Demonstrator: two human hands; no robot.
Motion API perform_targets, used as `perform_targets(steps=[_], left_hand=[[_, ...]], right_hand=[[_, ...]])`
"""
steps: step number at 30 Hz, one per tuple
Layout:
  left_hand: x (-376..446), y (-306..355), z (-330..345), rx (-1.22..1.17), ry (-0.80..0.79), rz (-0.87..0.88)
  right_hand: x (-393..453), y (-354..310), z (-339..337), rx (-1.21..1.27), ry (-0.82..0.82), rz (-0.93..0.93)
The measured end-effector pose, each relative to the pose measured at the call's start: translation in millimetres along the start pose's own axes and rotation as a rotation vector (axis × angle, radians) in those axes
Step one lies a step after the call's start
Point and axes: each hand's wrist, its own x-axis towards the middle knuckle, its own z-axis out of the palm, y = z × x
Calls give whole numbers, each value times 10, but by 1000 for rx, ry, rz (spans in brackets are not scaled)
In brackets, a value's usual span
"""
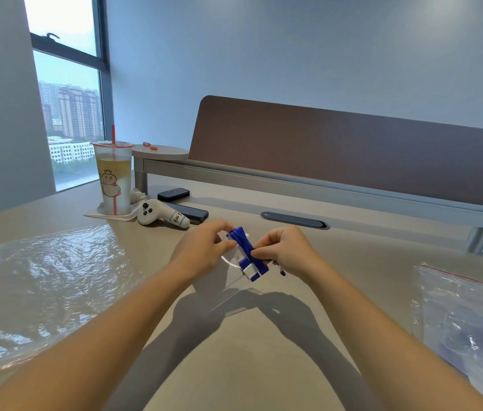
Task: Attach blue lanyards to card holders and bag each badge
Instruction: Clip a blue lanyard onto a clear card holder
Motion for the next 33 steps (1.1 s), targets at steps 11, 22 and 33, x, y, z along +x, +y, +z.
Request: perform_targets(steps=[11, 22, 33], left_hand=[[-2, 46, -86, -30, 0, 37], [-27, -19, -187, -84, 24, 114], [-293, -279, -494, 32, 118, -63]], right_hand=[[-60, -15, 56, -187, 100, -181], [-62, -29, 111, 178, -143, -56], [-118, -218, 590, 351, -99, -129]])
